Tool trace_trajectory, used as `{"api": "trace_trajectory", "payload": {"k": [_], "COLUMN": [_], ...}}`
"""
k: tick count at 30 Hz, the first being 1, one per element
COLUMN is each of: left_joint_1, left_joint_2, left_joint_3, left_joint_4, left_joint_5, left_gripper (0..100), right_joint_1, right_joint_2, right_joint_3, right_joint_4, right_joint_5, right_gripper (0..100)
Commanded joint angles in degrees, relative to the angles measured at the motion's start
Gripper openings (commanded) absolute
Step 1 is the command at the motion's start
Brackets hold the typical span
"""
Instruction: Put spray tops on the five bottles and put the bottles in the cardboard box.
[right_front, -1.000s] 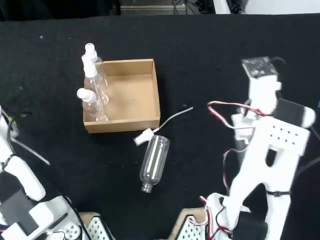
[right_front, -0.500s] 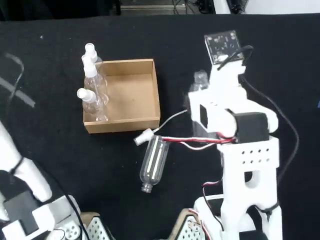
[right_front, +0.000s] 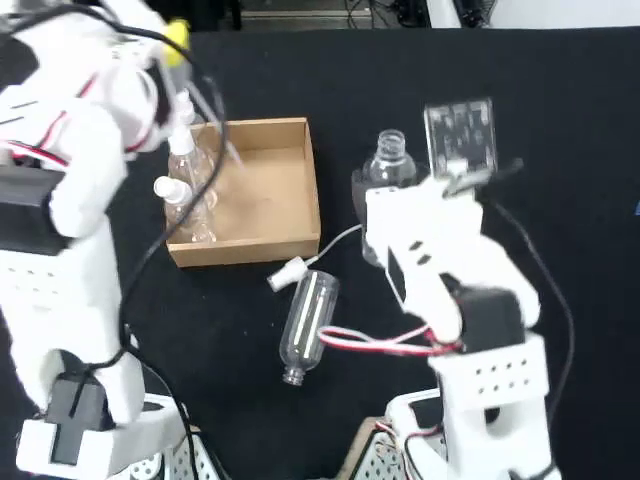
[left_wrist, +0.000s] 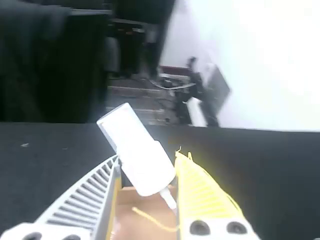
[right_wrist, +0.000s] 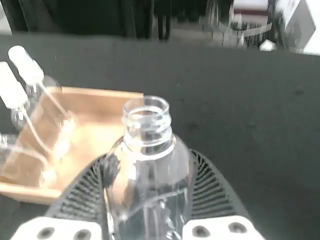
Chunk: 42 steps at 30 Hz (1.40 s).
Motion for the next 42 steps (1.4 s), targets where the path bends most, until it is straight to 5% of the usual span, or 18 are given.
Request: {"api": "trace_trajectory", "payload": {"k": [1,16,23,28,42], "left_joint_1": [2.4,20.4,20.5,20.6,20.5], "left_joint_2": [-0.9,-0.4,-0.9,-0.9,-0.9], "left_joint_3": [-2.7,1.5,1.6,1.7,1.7], "left_joint_4": [-1.0,-0.7,-2.1,-0.7,-1.0], "left_joint_5": [0.3,0.3,-0.1,-7.2,-7.6], "left_gripper": [4,4,3,3,3], "right_joint_1": [-0.8,-8.3,-11.4,-14.2,-14.4], "right_joint_2": [-8.0,-16.8,-22.1,-24.0,-24.6], "right_joint_3": [5.2,21.9,27.0,28.3,29.5], "right_joint_4": [-5.9,-19.3,-19.8,-19.7,-19.8], "right_joint_5": [-0.7,-1.0,-0.5,-0.5,-0.5], "right_gripper": [1.5,1.5,1.5,1.5,1.5]}}
